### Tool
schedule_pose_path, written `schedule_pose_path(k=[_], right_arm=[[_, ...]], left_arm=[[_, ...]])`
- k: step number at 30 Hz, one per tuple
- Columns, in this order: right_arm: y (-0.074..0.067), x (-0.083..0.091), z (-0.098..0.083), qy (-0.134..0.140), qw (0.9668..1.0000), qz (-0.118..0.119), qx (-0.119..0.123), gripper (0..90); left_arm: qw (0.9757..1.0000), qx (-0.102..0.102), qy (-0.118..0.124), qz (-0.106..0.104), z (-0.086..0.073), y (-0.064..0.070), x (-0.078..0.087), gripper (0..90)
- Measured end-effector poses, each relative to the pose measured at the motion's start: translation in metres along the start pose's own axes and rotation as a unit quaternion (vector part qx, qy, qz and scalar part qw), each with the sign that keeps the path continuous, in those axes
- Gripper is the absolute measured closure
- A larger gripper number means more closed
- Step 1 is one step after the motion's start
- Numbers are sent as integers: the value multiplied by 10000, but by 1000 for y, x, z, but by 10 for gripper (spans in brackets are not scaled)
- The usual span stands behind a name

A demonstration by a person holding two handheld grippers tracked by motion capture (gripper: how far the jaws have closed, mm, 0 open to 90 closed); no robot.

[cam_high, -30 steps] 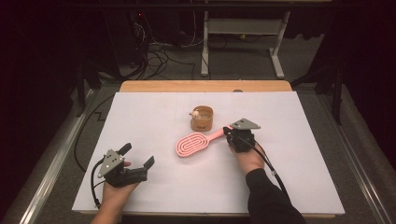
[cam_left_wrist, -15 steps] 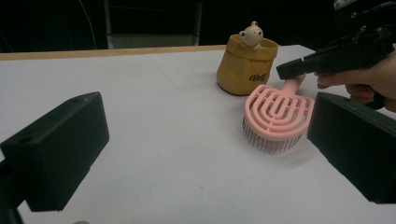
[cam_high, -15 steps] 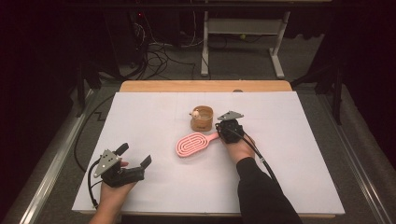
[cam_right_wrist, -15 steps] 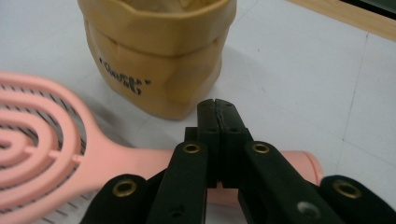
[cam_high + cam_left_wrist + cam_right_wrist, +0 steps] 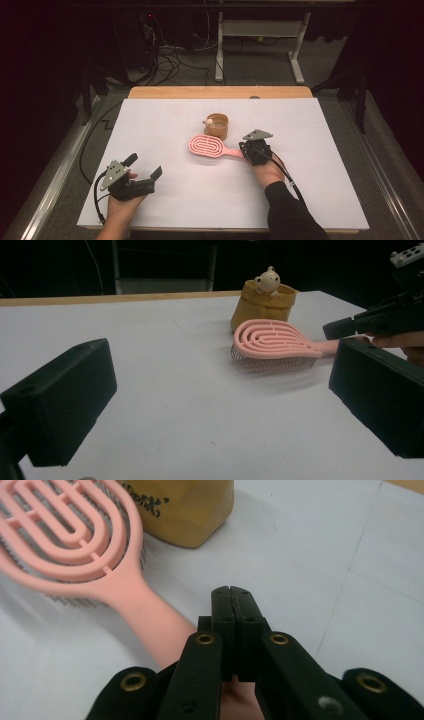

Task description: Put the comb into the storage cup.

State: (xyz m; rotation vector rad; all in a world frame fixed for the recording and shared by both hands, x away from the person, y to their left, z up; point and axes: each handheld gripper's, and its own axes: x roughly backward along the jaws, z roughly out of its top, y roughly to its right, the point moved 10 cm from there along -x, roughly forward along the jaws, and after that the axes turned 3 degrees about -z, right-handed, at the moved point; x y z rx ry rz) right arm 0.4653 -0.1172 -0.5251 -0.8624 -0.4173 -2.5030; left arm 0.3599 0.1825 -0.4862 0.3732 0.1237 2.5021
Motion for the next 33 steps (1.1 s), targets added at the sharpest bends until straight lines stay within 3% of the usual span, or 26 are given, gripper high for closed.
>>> schedule_pose_path(k=[11, 24, 33], right_arm=[[-12, 19, -15, -30, 9994, 211, 264, 900], [-26, 34, -30, -83, 9986, 435, 279, 900], [-32, 45, -37, 31, 9983, 500, 301, 885]], left_arm=[[10000, 7, -12, -8, 0, 1, -2, 0], [10000, 33, -2, 1, 0, -1, -1, 0], [10000, 34, -26, -1, -1, 0, -2, 0]])
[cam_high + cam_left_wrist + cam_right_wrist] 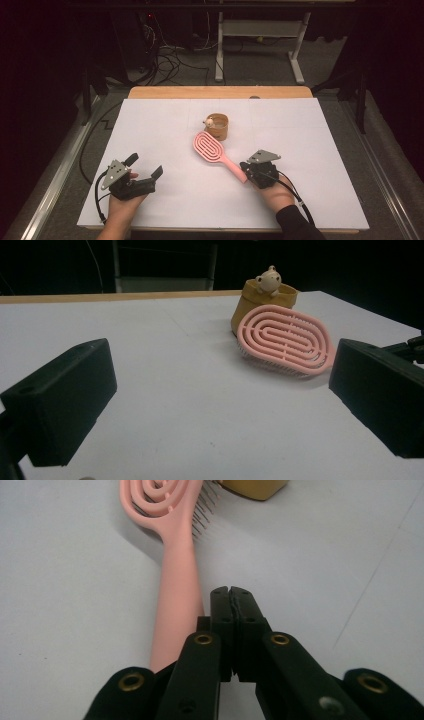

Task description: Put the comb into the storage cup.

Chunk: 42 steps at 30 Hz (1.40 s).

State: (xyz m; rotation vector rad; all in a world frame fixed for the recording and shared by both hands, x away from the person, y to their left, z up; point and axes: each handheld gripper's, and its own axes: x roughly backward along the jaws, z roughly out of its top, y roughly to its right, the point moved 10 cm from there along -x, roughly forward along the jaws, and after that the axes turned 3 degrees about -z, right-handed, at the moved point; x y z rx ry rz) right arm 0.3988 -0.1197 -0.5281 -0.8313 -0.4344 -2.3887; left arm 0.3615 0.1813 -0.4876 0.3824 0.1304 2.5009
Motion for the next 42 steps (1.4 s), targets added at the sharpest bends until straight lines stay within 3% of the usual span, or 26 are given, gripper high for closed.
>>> schedule_pose_path(k=[3, 8, 11, 14, 18, 25, 32, 42], right_arm=[[7, 7, 4, 140, 9998, -20, -104, 837], [1, 22, 16, 622, 9972, 383, -165, 527], [-11, 20, 15, 574, 9975, 422, 8, 403], [-22, 10, 8, 372, 9979, 254, 456, 445], [-28, -1, 4, 178, 9975, 97, 671, 512], [-26, -10, -1, 10, 9974, -30, 717, 650], [-26, -8, -1, 67, 9967, 60, 811, 662], [-22, 13, -21, 118, 9980, 277, 552, 662]], left_arm=[[10000, -1, -6, 1, 0, 0, 0, 0], [10000, 25, -13, 7, -1, -1, -1, 0], [10000, 28, -17, 3, -1, -1, -1, 0], [10000, 15, -8, 1, -1, 0, -1, 0], [10000, 16, -3, 6, -1, -1, 0, 0], [10000, 41, 12, 20, -1, -3, 1, 0], [10000, 40, 27, 23, 0, -3, 1, 0], [9999, -66, -61, 57, -2, -1, -1, 0]])
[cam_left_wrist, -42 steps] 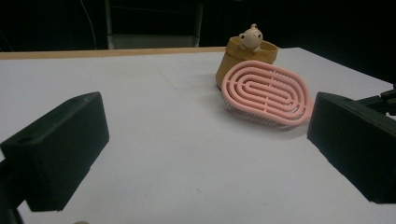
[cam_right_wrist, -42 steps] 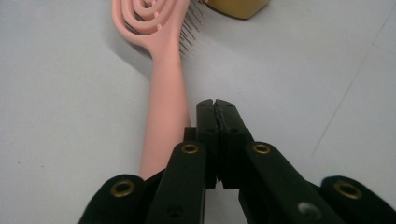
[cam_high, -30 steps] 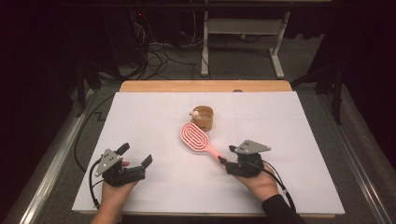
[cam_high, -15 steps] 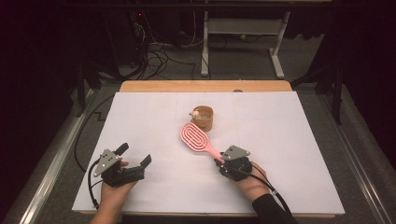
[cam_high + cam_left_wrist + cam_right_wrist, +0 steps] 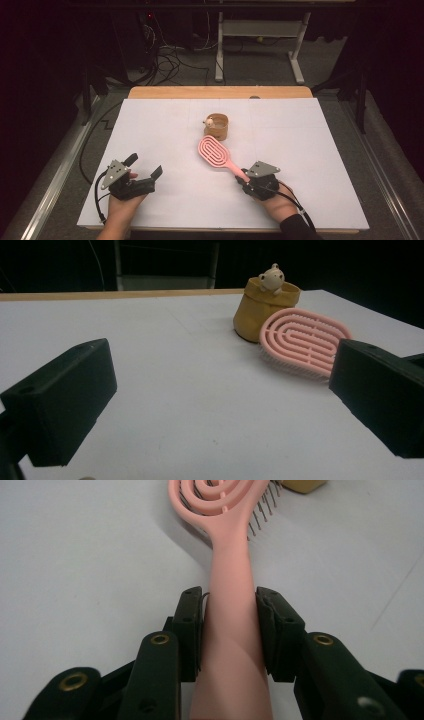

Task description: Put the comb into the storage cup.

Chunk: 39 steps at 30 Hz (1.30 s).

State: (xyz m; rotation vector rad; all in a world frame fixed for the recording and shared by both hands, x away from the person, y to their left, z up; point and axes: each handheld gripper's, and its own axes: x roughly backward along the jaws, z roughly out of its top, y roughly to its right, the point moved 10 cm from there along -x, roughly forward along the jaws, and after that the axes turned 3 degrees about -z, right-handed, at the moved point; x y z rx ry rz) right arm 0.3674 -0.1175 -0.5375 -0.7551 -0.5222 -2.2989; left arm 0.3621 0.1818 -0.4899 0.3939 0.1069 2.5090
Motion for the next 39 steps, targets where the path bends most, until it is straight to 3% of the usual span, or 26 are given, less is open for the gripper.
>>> schedule_pose_path(k=[5, 13, 15, 16, 17, 30, 39], right_arm=[[-1, 17, -14, -13, 10000, 50, -17, 661], [-3, 37, -30, -80, 9999, 45, -48, 655], [-2, 37, -31, -100, 9999, 46, -65, 644], [-3, 38, -31, -129, 9999, 53, -86, 582], [-1, 37, -29, -180, 9997, 60, -127, 467], [16, 25, 8, -324, 9979, 118, -553, 2], [20, -1, 41, -324, 9968, 110, -728, 2]], left_arm=[[9999, -127, -49, 21, 0, 3, -2, 0], [9999, -114, -70, 18, -1, 3, -4, 0], [9999, -103, -64, 15, -1, 3, -4, 0], [9999, -100, -62, 15, -1, 3, -4, 0], [9999, -99, -57, 14, -1, 3, -3, 0], [10000, -66, -28, -20, 0, 1, 0, 0], [10000, -18, 26, -28, 2, -1, 1, 0]])
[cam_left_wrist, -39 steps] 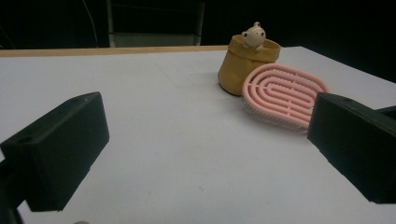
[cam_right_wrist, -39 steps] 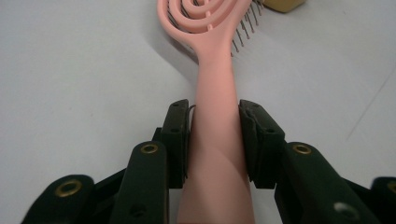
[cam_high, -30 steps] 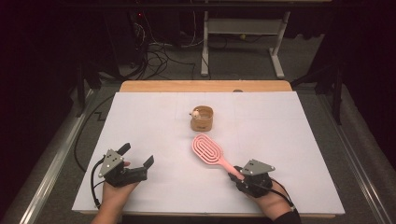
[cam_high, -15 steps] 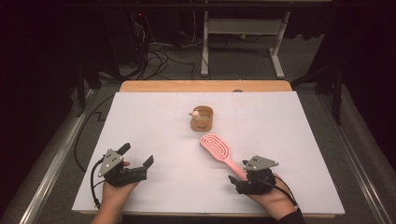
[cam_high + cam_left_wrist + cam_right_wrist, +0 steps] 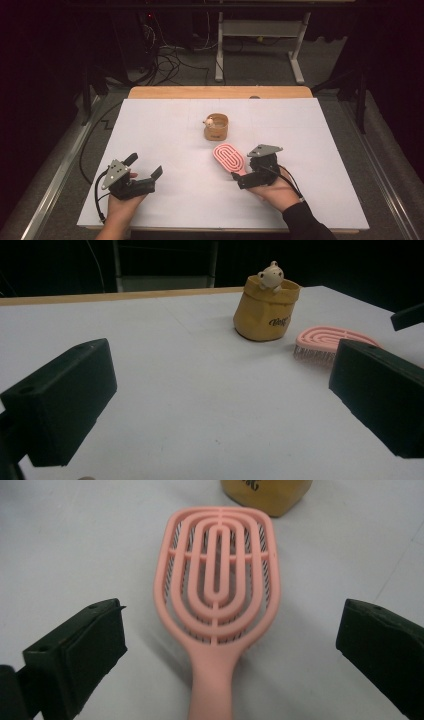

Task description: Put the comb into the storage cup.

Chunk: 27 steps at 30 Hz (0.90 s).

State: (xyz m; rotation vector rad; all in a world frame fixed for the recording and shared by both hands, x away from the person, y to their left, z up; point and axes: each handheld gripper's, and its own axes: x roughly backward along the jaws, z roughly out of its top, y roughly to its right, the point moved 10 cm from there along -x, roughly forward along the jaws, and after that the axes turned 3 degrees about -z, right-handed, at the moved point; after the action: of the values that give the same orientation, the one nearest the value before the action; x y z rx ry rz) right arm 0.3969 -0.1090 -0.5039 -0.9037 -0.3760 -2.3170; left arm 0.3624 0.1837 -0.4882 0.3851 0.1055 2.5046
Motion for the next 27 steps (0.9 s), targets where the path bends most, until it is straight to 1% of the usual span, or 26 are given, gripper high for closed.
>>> schedule_pose_path(k=[6, 7, 8, 12, 16, 18, 20, 22, 27], right_arm=[[-2, -15, 14, 7, 10000, -68, -14, 2], [-3, -17, 15, -30, 9999, -81, -68, 2], [-3, -20, 17, -49, 10000, -68, -42, 2], [-2, -31, 20, -199, 9997, -151, -51, 2], [-5, -39, 24, -321, 9994, -93, -37, 2], [-7, -44, 23, -427, 9991, -52, -37, 3], [-7, -48, 21, -527, 9986, -80, 11, 3], [-6, -51, 19, -594, 9982, -101, 2, 4], [-5, -55, 16, -684, 9976, -116, 4, 40]], left_arm=[[10000, 4, -11, -8, 0, 0, 0, 0], [10000, 1, -16, -11, -1, 0, 0, 0], [10000, 2, -13, -8, 0, 0, 0, 0], [10000, 3, -2, -11, 0, 0, 0, 0], [10000, -7, -11, -20, 0, 0, 0, 0], [10000, -9, -11, -22, 0, 0, 0, 0], [10000, -8, -15, -21, 0, 0, 0, 0], [10000, -6, -14, -23, 0, 0, 0, 0], [10000, -11, 8, -23, 1, 1, 0, 0]])
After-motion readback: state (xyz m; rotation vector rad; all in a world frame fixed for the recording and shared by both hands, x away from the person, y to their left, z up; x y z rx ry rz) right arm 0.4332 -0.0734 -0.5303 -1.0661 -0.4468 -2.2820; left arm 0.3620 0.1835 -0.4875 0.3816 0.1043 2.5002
